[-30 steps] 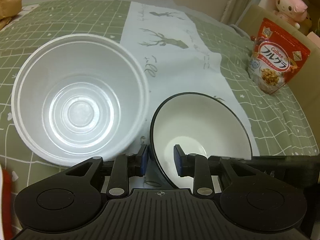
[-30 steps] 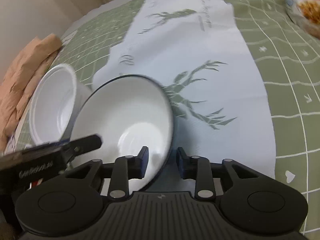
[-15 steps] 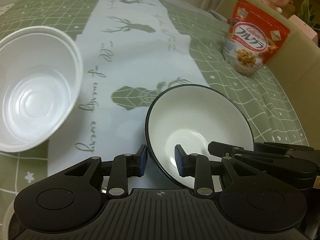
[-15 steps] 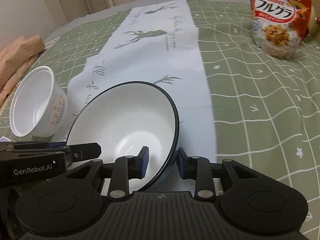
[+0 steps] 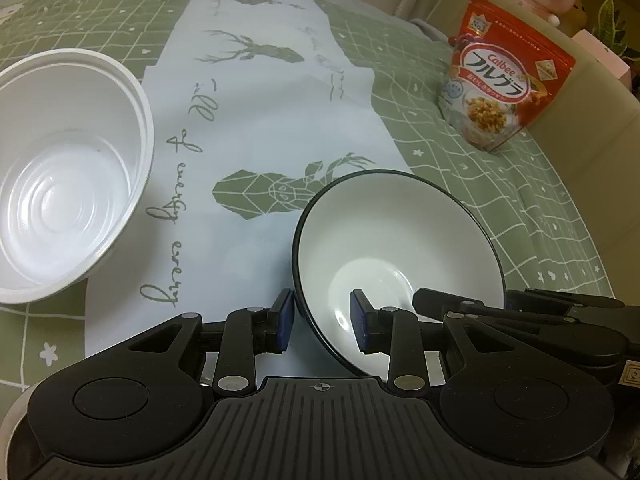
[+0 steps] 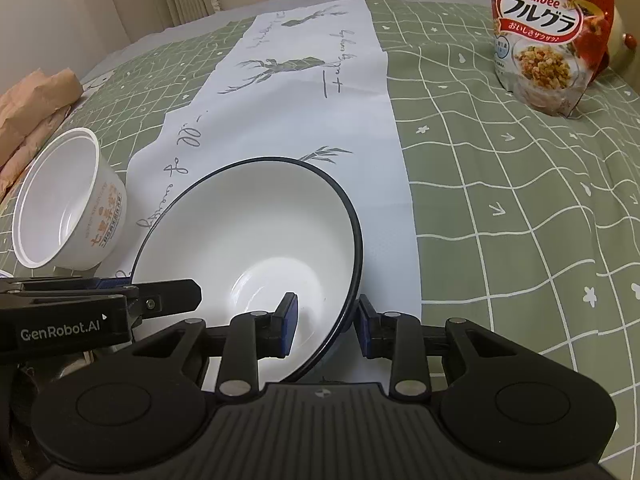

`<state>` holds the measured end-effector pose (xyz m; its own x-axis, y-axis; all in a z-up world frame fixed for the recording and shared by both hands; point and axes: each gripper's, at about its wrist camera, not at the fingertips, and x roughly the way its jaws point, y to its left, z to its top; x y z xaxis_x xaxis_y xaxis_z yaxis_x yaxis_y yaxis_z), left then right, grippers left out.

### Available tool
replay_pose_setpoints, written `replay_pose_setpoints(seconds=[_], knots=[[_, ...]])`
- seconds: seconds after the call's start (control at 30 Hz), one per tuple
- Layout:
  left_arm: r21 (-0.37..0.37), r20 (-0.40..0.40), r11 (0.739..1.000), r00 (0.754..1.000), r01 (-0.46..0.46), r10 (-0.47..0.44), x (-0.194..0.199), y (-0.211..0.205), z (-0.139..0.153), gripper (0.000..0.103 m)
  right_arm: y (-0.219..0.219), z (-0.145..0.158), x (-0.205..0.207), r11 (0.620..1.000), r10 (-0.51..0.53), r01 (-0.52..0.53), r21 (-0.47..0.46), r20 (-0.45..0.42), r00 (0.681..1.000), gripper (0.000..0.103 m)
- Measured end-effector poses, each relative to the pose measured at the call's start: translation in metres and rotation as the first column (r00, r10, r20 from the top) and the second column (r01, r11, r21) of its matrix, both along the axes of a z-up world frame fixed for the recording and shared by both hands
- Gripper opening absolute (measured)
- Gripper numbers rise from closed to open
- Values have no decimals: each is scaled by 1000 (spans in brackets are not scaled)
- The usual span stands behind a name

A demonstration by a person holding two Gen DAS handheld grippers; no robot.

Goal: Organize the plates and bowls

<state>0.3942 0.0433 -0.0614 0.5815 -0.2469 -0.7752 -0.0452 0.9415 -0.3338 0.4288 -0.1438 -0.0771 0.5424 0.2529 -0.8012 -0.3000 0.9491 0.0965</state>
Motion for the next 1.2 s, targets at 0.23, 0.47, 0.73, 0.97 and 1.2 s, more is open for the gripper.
replay_pose_setpoints(seconds=[0.23, 0.47, 0.73, 0.97, 1.2], knots=[[-2, -9, 1000, 1000, 25, -25, -3, -6, 1, 34, -3, 1, -2, 1000, -16, 16, -13, 6, 1000, 31], [-3, -24, 999, 999, 43, -43, -6, -14, 1, 34, -11, 4, -4, 999, -30, 30, -14, 14, 999, 31], [-6, -23, 999, 999, 42, -42, -8, -16, 2, 34, -16, 6, -7, 1000, -29, 30, -6, 17, 999, 31], [-28, -5, 1000, 1000, 11, -12, -1, -9, 0, 33, -16, 8, -9, 1000, -26, 26, 2, 31, 999, 31], [-31, -19, 999, 1000, 6, -7, 7, -10, -7, 33, -19, 4, 0, 999, -34, 33, 18, 29, 999, 32]])
